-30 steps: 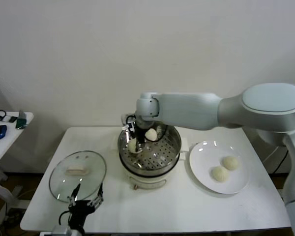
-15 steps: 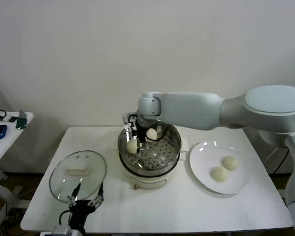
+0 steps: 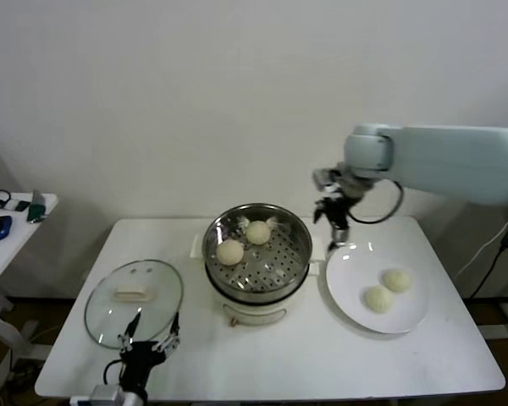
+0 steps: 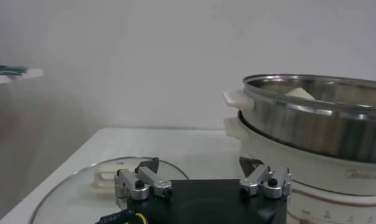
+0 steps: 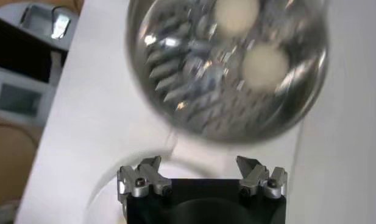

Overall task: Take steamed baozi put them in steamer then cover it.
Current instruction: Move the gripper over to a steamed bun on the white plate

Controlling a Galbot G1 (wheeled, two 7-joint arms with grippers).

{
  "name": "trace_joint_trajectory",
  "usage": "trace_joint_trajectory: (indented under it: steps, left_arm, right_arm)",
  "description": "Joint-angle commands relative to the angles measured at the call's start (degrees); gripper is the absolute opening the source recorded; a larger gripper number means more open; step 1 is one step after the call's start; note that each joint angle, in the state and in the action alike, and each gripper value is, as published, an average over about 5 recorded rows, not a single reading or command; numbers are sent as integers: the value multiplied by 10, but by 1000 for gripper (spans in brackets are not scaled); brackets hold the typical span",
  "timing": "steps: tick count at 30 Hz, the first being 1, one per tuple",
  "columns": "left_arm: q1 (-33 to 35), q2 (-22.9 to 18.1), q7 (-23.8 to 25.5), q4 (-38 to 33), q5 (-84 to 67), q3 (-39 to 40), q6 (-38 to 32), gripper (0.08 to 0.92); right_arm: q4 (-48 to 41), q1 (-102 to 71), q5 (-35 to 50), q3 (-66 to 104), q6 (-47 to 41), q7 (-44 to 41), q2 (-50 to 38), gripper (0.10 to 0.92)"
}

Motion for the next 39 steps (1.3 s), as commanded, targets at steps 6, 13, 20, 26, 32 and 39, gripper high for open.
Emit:
trace_joint_trajectory:
  steps: [6,13,20,26,32,39]
  left_arm:
    - [3,-2,0,-2,0,-5,-2,823]
    - [6,-6,0,0,6,-3,-3,823]
    - [10,-8,1,-1,11,-4,-3,823]
    - [14,-6,1,-1,11,-6,-4,823]
    - [13,-5,0,-1,10,-6,-4,823]
    - [9,-5,0,1,10,-5,-3,823]
  right_arm:
    - [21,-154,-186,39,1,12,-202,823]
    - [-39,-282,-232,155,-11,41,-180,823]
    - [-87,-358,-240,218,-26,67,-132,823]
    - [-105,-400,-239,252,-34,76,-106,823]
    - [-115,-412,-242,261,-37,76,-98,814]
    - [-120,-406,-243,274,-35,79,-96,712]
